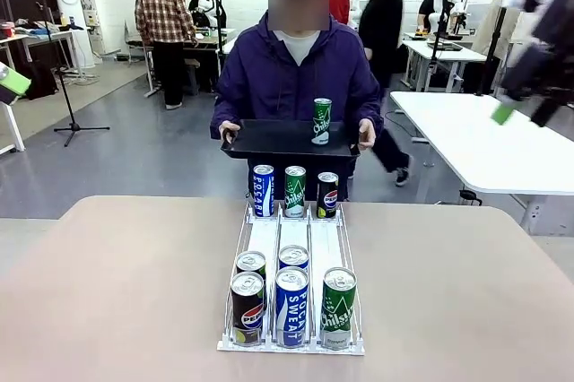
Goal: Retrieve and hand over the desired beverage to the person.
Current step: Place the picked can on the Handle tray extended by the person.
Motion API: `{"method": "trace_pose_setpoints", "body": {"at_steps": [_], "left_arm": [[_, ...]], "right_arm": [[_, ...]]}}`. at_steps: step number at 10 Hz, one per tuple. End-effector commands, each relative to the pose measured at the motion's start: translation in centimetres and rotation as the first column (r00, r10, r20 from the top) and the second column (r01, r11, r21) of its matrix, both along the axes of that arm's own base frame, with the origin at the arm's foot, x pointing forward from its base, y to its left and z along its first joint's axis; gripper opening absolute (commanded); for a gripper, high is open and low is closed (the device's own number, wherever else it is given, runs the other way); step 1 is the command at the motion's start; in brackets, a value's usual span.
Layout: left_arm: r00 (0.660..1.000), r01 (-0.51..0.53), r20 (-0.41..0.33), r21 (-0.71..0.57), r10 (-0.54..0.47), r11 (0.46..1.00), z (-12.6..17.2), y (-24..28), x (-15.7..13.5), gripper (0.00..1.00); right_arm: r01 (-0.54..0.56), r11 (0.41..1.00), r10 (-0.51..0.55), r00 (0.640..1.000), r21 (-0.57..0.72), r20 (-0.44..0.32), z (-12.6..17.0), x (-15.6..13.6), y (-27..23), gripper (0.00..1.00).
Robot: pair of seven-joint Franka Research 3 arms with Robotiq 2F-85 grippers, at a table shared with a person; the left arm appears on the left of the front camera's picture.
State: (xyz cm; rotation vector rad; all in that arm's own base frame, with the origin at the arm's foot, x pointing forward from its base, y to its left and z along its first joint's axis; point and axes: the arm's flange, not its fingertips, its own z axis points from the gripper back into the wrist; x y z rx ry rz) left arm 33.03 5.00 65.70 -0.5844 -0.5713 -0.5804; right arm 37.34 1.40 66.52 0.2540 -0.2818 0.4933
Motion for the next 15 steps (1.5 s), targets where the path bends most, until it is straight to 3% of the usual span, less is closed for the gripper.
{"method": "trace_pose_setpoints", "body": {"at_steps": [1, 5, 8, 15], "left_arm": [[1.000, 0.012, 0.010, -0.005, -0.012, 1.000, 0.1, 0.2, 0.0, 1.00], [1.000, 0.012, 0.010, -0.005, -0.012, 1.000, 0.1, 0.2, 0.0, 1.00], [1.000, 0.012, 0.010, -0.005, -0.012, 1.000, 0.1, 0.2, 0.0, 1.00], [1.000, 0.012, 0.010, -0.005, -0.012, 1.000, 0.1, 0.2, 0.0, 1.00]], "right_arm": [[-0.196, 0.968, 0.180, 0.978, 0.160, 0.109, -1.6, -1.2, -5.1, 1.00], [-0.227, 0.928, 0.133, 0.944, 0.297, 0.303, -2.1, -2.3, -12.1, 1.00], [-0.167, 0.936, 0.073, 0.953, 0.310, 0.293, -2.4, -3.1, -12.9, 1.00], [-0.176, 0.935, 0.088, 0.957, 0.308, 0.278, -1.6, -2.7, -13.8, 1.00]]}}
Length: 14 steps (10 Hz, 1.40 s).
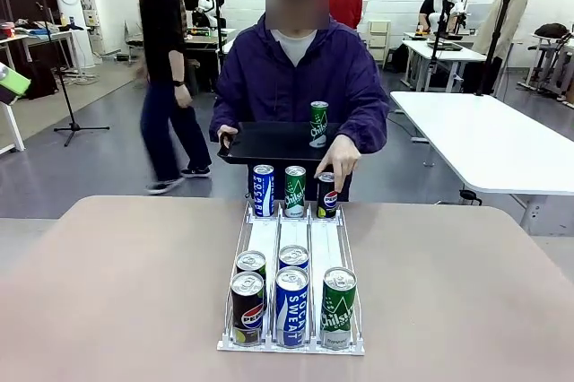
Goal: Retrieve and hand over the desired beverage to the person.
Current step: Place the picked can on the Handle tray extended by the person, then pick up another can of the same type that the person held from the Automatic Can Dispenser.
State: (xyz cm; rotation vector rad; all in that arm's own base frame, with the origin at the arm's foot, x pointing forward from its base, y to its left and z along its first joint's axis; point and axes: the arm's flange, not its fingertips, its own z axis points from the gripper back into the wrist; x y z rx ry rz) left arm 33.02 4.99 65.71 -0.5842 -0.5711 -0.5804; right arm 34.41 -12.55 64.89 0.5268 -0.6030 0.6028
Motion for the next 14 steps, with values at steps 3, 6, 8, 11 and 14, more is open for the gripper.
{"method": "trace_pose_setpoints", "body": {"at_steps": [3, 6, 8, 11, 14], "left_arm": [[1.000, 0.012, 0.010, -0.005, -0.012, 1.000, 0.09, 0.16, 0.01, 1.00], [1.000, 0.012, 0.010, -0.005, -0.012, 1.000, 0.09, 0.16, 0.01, 1.00], [1.000, 0.012, 0.010, -0.005, -0.012, 1.000, 0.09, 0.16, 0.01, 1.00], [1.000, 0.012, 0.010, -0.005, -0.012, 1.000, 0.09, 0.16, 0.01, 1.00], [1.000, 0.012, 0.010, -0.005, -0.012, 1.000, 0.09, 0.16, 0.01, 1.00]], "right_arm": [[-0.014, 1.000, 0.014, 1.000, 0.011, 0.007, 0.04, 0.19, 0.12, 1.00], [-0.014, 1.000, 0.014, 1.000, 0.011, 0.007, 0.04, 0.19, 0.12, 1.00], [-0.014, 1.000, 0.014, 1.000, 0.011, 0.007, 0.04, 0.19, 0.12, 1.00], [-0.014, 1.000, 0.014, 1.000, 0.011, 0.007, 0.04, 0.19, 0.12, 1.00], [-0.014, 1.000, 0.014, 1.000, 0.011, 0.007, 0.04, 0.19, 0.12, 1.00]]}}
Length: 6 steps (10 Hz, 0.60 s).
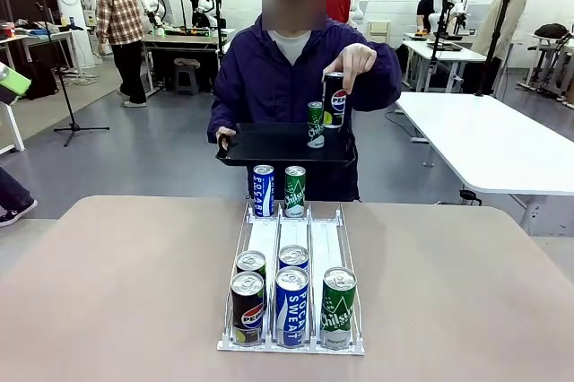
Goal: Retrieve and hand over the desired beverage to the person.
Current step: Pick up another can of the same type that the person held from the Automatic Can Dispenser.
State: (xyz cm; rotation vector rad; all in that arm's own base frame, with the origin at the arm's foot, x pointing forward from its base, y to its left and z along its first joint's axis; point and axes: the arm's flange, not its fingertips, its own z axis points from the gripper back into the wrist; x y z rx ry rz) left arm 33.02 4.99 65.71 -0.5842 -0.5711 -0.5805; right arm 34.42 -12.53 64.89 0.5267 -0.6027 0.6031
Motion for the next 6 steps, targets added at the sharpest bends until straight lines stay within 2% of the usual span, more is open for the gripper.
{"method": "trace_pose_setpoints", "body": {"at_steps": [1, 6], "left_arm": [[1.000, 0.012, 0.010, -0.005, -0.012, 1.000, 0.09, 0.16, 0.01, 1.00], [1.000, 0.012, 0.010, -0.005, -0.012, 1.000, 0.09, 0.16, 0.01, 1.00]], "right_arm": [[-0.013, 1.000, 0.013, 1.000, 0.011, 0.007, 0.04, 0.18, 0.10, 1.00], [-0.013, 1.000, 0.013, 1.000, 0.011, 0.007, 0.04, 0.18, 0.10, 1.00]]}}
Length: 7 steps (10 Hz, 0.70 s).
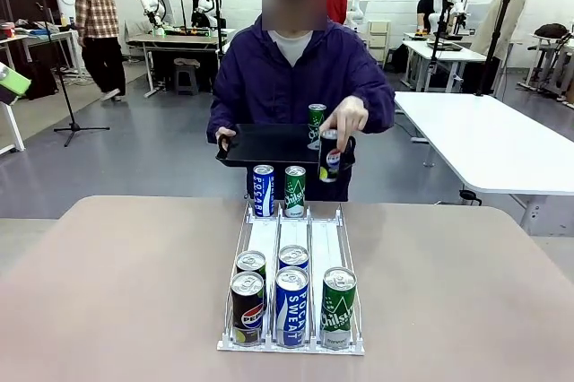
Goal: Retrieve and hand over the desired beverage to the person.
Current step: Pick up another can of the same type that the person held from the Automatic Can Dispenser.
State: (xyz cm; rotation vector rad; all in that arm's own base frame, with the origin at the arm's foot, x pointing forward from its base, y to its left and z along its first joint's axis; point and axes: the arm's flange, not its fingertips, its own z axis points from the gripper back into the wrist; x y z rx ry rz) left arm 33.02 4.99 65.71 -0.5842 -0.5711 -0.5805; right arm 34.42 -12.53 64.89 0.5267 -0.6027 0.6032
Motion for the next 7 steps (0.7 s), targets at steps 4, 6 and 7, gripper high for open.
{"method": "trace_pose_setpoints", "body": {"at_steps": [4, 6, 7], "left_arm": [[1.000, 0.012, 0.010, -0.005, -0.012, 1.000, 0.09, 0.16, 0.01, 1.00], [1.000, 0.012, 0.010, -0.005, -0.012, 1.000, 0.09, 0.16, 0.01, 1.00], [1.000, 0.012, 0.010, -0.005, -0.012, 1.000, 0.09, 0.16, 0.01, 1.00]], "right_arm": [[-0.013, 1.000, 0.013, 1.000, 0.011, 0.007, 0.04, 0.18, 0.10, 1.00], [-0.013, 1.000, 0.013, 1.000, 0.011, 0.007, 0.04, 0.18, 0.10, 1.00], [-0.013, 1.000, 0.013, 1.000, 0.011, 0.007, 0.04, 0.18, 0.10, 1.00]]}}
